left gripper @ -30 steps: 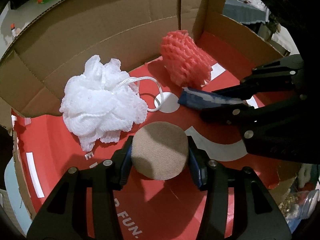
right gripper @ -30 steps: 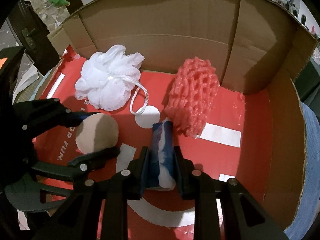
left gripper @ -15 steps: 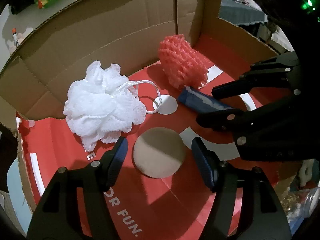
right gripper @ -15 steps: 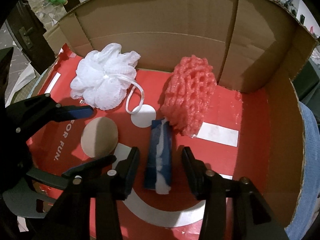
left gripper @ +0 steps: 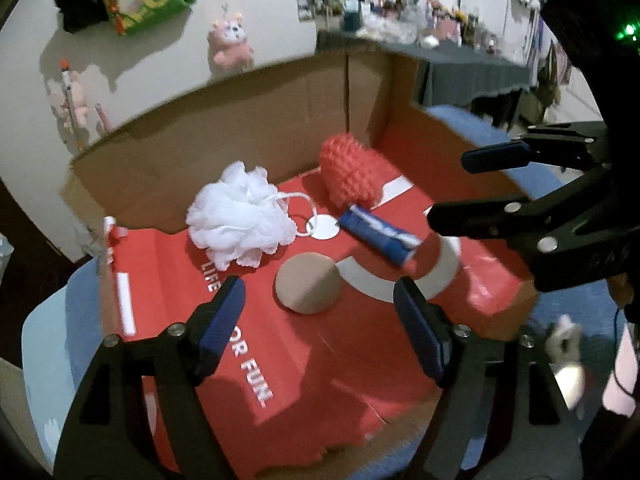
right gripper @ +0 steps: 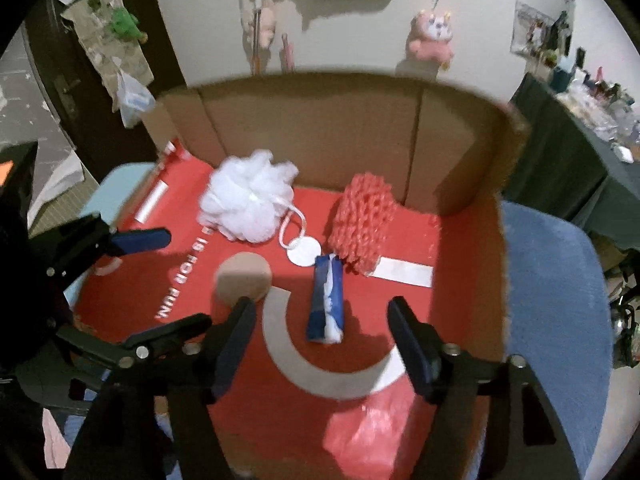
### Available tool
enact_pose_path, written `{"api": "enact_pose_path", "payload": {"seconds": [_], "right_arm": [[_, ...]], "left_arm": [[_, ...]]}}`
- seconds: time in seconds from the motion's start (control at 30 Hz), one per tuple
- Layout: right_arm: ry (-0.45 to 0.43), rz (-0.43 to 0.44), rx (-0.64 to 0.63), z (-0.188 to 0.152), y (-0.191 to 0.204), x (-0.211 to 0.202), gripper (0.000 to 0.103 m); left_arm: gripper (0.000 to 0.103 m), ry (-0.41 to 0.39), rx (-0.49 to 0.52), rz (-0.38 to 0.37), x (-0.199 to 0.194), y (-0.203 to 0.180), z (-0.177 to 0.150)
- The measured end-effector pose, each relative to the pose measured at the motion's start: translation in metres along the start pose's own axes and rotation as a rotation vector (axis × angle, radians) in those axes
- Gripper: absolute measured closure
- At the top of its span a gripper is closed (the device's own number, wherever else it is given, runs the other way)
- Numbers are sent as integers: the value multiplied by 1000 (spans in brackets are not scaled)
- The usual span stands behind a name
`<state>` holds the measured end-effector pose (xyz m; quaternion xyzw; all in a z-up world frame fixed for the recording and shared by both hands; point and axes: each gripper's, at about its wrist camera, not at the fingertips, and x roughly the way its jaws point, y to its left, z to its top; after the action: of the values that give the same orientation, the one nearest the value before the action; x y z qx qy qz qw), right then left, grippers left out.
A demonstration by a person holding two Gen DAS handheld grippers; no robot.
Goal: Organize soft objects
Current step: 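Withdraw both tools from the box back over the bed items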
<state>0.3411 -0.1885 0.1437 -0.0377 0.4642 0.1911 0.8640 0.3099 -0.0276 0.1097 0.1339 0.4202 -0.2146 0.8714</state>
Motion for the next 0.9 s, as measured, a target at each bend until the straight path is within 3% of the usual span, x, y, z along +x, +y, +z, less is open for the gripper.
{"api": "enact_pose_path", "payload": {"seconds": [0.13, 0.33, 0.67, 0.9], "right_arm": [[-78, -17, -16, -11, 16, -37, 15], [-231, -83, -75, -50, 43, -105, 3], [-450, -151, -97, -133, 79, -185, 0], [-501, -203, -68, -194, 84, -195, 0]], "left_arm": [[11, -80, -30, 5, -40, -10, -11], [7, -231, -60, 31, -100, -34, -32], [0, -444, -85, 101, -177, -81, -91], [0, -521, -119, 116, -200, -108, -135]]}}
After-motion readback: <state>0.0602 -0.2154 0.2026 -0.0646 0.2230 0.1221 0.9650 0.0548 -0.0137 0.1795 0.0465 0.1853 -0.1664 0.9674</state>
